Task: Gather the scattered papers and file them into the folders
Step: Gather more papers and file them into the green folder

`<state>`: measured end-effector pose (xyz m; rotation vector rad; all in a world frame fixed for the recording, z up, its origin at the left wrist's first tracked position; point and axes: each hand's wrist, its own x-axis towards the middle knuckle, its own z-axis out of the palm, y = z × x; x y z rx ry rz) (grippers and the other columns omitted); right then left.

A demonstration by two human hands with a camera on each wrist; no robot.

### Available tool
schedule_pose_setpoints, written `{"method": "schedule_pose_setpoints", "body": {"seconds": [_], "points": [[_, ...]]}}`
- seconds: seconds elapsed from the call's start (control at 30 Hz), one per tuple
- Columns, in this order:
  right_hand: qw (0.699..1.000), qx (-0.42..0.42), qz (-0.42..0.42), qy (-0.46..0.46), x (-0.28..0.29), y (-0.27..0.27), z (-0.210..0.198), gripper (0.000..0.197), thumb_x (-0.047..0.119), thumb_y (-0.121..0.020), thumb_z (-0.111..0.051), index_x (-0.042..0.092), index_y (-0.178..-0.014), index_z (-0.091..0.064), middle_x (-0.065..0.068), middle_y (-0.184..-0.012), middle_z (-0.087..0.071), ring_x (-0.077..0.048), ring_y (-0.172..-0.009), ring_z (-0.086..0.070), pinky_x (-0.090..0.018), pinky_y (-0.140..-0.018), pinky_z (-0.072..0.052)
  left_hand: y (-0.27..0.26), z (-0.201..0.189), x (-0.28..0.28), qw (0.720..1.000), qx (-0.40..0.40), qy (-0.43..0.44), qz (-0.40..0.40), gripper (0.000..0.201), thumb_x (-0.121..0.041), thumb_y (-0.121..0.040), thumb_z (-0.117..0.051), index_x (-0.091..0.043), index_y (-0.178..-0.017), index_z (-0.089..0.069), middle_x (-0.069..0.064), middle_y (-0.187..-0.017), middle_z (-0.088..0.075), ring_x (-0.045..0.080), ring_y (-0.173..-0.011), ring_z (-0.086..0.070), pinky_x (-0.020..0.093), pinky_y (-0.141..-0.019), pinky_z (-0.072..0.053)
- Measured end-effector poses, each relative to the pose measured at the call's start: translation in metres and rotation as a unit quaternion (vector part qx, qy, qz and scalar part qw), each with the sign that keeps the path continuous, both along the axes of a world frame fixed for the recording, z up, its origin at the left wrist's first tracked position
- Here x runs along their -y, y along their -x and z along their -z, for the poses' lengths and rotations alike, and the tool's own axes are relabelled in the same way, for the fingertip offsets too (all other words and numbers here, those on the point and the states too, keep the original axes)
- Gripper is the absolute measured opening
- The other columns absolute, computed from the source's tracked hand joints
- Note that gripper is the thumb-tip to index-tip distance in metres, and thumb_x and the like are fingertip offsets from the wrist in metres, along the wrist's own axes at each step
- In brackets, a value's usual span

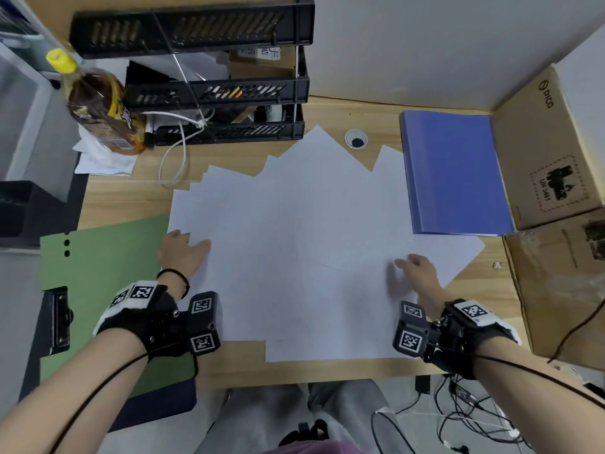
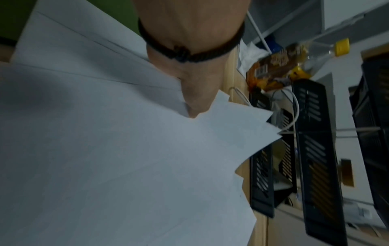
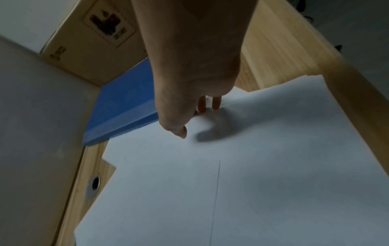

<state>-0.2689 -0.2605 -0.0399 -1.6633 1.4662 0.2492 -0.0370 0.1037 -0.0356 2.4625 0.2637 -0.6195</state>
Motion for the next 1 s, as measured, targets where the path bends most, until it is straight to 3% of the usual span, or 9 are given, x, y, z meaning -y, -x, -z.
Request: {"method": "schedule_pose_setpoints", "body": {"seconds": [0.13, 0.23, 0.33, 0.47, 0.63, 0.73, 0.83, 0.93, 1.0], "points": [[1.000, 0.021, 0.004, 0.009, -0.009, -0.007, 0.003, 0.056, 0.026, -0.088, -0.067, 0.009, -0.138, -0.046, -0.014, -0.136, -0.051, -0.034, -0.121, -0.052, -0.045, -0.101, -0.045, 0.004, 0.003, -0.007, 1.000, -0.014, 0.007, 0.015, 0.068, -0.036, -0.087, -0.064, 0.003, -0.139, -0.043, 0.011, -0.155, -0.030, 0.027, -0.142, -0.028, 0.038, -0.118, -0.019], [0.999, 0.044, -0.007, -0.025, -0.014, -0.012, 0.001, 0.043, 0.022, -0.087, -0.065, 0.008, -0.126, -0.054, -0.012, -0.116, -0.061, -0.035, -0.109, -0.059, -0.039, -0.083, -0.049, 0.011, -0.001, 0.000, 0.999, -0.032, 0.021, 0.031, 0.086, -0.050, -0.071, -0.060, 0.001, -0.139, -0.044, 0.010, -0.153, -0.034, 0.028, -0.141, -0.030, 0.038, -0.118, -0.020], [0.992, 0.068, -0.063, -0.084, -0.018, -0.015, -0.009, 0.024, 0.012, -0.087, -0.057, 0.013, -0.109, -0.067, -0.009, -0.102, -0.071, -0.034, -0.098, -0.068, -0.038, -0.076, -0.055, 0.017, 0.004, 0.007, 0.997, -0.041, 0.065, 0.028, 0.069, -0.039, -0.082, -0.069, 0.001, -0.135, -0.049, 0.011, -0.148, -0.039, 0.030, -0.137, -0.038, 0.040, -0.114, -0.029], [0.983, 0.128, -0.107, -0.074, -0.015, -0.024, -0.033, 0.030, 0.006, -0.090, -0.045, 0.020, -0.101, -0.069, -0.007, -0.098, -0.073, -0.027, -0.084, -0.065, -0.034, -0.073, -0.051, 0.027, 0.002, 0.019, 0.986, -0.082, 0.144, 0.027, 0.039, -0.030, -0.088, -0.064, -0.003, -0.116, -0.062, 0.007, -0.124, -0.061, 0.028, -0.117, -0.056, 0.035, -0.096, -0.043], [0.985, 0.134, -0.064, -0.089, -0.006, -0.046, -0.064, 0.014, 0.020, -0.096, -0.044, 0.015, -0.097, -0.057, -0.001, -0.082, -0.051, -0.016, -0.068, -0.044, -0.029, -0.062, -0.034, 0.035, -0.009, 0.032, 0.964, -0.153, 0.216, 0.040, 0.028, -0.016, -0.093, -0.060, -0.006, -0.120, -0.062, 0.009, -0.121, -0.065, 0.024, -0.105, -0.062, 0.033, -0.093, -0.047], [0.982, 0.101, -0.092, -0.129, -0.012, -0.054, -0.069, 0.021, 0.039, -0.096, -0.053, 0.019, -0.101, -0.056, 0.003, -0.083, -0.053, -0.013, -0.070, -0.049, -0.028, -0.066, -0.038, 0.040, -0.012, 0.032, 0.961, -0.169, 0.207, 0.070, 0.029, -0.015, -0.095, -0.058, -0.005, -0.122, -0.060, 0.009, -0.120, -0.064, 0.024, -0.104, -0.061, 0.031, -0.091, -0.046], [0.983, 0.056, -0.134, -0.108, -0.026, -0.059, -0.057, 0.014, 0.016, -0.085, -0.055, 0.011, -0.095, -0.064, -0.004, -0.083, -0.061, -0.020, -0.069, -0.054, -0.026, -0.059, -0.043, 0.041, -0.023, 0.028, 0.960, -0.173, 0.204, 0.082, 0.027, -0.014, -0.096, -0.055, -0.007, -0.121, -0.060, 0.005, -0.115, -0.064, 0.020, -0.099, -0.061, 0.023, -0.080, -0.047], [0.990, 0.049, -0.113, -0.071, -0.034, -0.057, -0.044, 0.023, 0.013, -0.080, -0.050, 0.007, -0.098, -0.063, -0.015, -0.098, -0.067, -0.028, -0.081, -0.060, -0.032, -0.066, -0.048, 0.036, -0.028, 0.022, 0.962, -0.168, 0.195, 0.088, 0.027, -0.012, -0.096, -0.054, -0.007, -0.122, -0.059, 0.003, -0.114, -0.062, 0.016, -0.093, -0.060, 0.015, -0.068, -0.045], [0.993, 0.064, -0.100, -0.022, -0.030, -0.058, -0.054, 0.015, 0.010, -0.084, -0.048, 0.009, -0.092, -0.061, -0.010, -0.090, -0.063, -0.029, -0.082, -0.057, -0.032, -0.068, -0.045, 0.030, -0.027, 0.021, 0.968, -0.152, 0.182, 0.082, 0.027, -0.011, -0.096, -0.053, -0.006, -0.122, -0.058, 0.004, -0.113, -0.062, 0.018, -0.094, -0.059, 0.017, -0.068, -0.045]]}}
